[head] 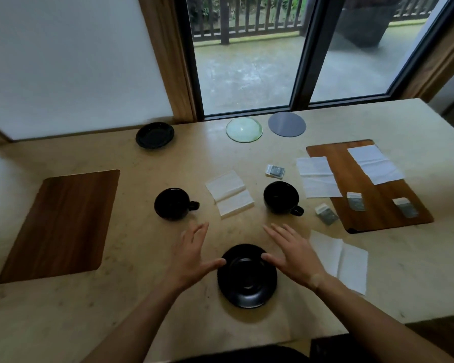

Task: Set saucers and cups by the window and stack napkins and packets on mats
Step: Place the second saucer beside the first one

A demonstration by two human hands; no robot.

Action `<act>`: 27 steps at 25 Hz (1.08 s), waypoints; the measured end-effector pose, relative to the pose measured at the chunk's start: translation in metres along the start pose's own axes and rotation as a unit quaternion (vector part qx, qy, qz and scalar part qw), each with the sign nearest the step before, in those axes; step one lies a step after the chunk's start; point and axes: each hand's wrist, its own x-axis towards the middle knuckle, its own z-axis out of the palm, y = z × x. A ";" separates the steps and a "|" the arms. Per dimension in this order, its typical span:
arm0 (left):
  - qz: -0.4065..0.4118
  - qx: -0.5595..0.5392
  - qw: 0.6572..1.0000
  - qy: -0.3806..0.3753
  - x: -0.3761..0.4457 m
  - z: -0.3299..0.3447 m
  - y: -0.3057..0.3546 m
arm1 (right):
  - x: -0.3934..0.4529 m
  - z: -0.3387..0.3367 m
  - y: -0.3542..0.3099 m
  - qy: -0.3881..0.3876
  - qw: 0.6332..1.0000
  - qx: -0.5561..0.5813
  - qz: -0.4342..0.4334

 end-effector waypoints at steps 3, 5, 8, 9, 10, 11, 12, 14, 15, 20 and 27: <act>-0.017 0.019 0.999 -0.029 -0.014 0.012 0.000 | -0.012 0.013 0.005 -0.013 1.000 0.005 -0.012; -0.026 0.039 0.998 -0.049 -0.021 0.019 -0.001 | -0.018 0.019 0.007 -0.020 1.000 -0.003 -0.019; -0.030 0.056 0.995 -0.082 -0.030 0.029 -0.006 | -0.025 0.029 0.010 -0.044 0.999 -0.007 -0.020; -0.029 0.059 0.993 -0.093 -0.034 0.032 -0.007 | -0.027 0.031 0.012 -0.056 0.998 -0.008 -0.017; -0.027 0.061 0.992 -0.103 -0.037 0.035 -0.007 | -0.029 0.033 0.014 -0.067 0.998 -0.011 -0.015; -0.024 0.062 0.991 -0.115 -0.040 0.039 -0.008 | -0.029 0.033 0.016 -0.078 0.997 -0.012 -0.012; -0.023 0.063 0.989 -0.128 -0.044 0.042 -0.008 | -0.030 0.034 0.017 -0.091 0.996 -0.010 -0.007; -0.026 0.069 0.986 -0.147 -0.050 0.049 -0.010 | -0.033 0.035 0.018 -0.107 0.994 -0.007 0.004; -0.029 0.071 0.985 -0.155 -0.051 0.052 -0.010 | -0.033 0.035 0.017 -0.115 0.993 -0.009 0.006; -0.047 0.073 0.984 -0.157 -0.048 0.059 -0.002 | -0.035 0.045 0.013 -0.127 0.991 -0.045 0.008; -0.035 0.060 0.985 -0.158 -0.044 0.064 0.012 | -0.034 0.054 0.006 -0.114 0.992 -0.041 0.028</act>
